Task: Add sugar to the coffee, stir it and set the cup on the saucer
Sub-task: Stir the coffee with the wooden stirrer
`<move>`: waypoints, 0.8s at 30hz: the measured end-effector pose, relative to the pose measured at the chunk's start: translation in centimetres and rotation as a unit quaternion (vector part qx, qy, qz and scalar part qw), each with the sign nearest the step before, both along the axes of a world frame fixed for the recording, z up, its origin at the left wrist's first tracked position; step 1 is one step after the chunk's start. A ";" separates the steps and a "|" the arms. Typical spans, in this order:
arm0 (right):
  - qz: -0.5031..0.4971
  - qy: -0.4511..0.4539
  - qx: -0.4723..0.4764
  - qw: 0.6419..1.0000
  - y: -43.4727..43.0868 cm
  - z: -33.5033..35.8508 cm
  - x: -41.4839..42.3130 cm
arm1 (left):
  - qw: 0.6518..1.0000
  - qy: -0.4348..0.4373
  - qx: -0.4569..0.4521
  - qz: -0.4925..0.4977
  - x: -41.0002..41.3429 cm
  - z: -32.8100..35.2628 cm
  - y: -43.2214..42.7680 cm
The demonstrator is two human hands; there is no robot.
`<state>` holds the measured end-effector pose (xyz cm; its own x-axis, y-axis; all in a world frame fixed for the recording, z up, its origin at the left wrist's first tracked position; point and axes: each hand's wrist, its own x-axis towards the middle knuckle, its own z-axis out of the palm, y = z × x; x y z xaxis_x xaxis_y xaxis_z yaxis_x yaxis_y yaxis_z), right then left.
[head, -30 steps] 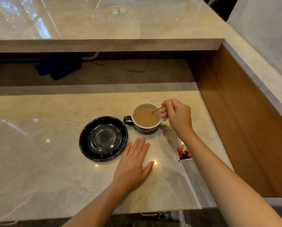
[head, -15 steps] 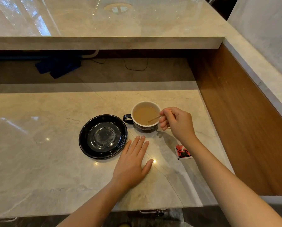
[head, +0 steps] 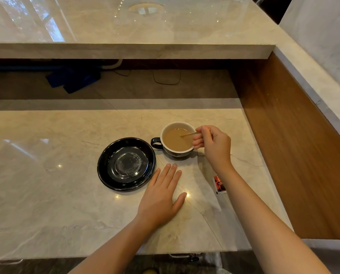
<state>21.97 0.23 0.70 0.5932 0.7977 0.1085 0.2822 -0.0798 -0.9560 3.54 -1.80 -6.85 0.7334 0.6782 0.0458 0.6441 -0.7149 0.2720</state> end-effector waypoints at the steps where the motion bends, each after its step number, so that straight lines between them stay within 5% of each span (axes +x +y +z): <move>1: 0.005 0.007 0.002 1.000 -0.1 0.0 -0.2 | 1.000 0.000 0.002 0.001 0.0 0.0 0.0; 11: 0.093 -0.021 -0.035 0.995 -1.5 1.6 0.4 | 1.000 0.004 0.002 0.005 -0.3 0.0 0.2; 18: 0.032 -0.138 -0.026 0.990 -0.6 2.3 1.4 | 1.000 0.002 -0.001 0.005 -0.2 -0.1 0.3; 24: -0.020 -0.059 0.003 0.998 0.3 0.8 0.1 | 1.000 -0.008 0.002 0.003 -0.3 0.0 0.2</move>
<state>22.04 0.56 1.51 0.6071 0.7731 0.1838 0.3893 -0.0877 -0.9169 3.24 -1.59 -6.80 0.7291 0.6818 0.0598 0.6437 -0.7128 0.2784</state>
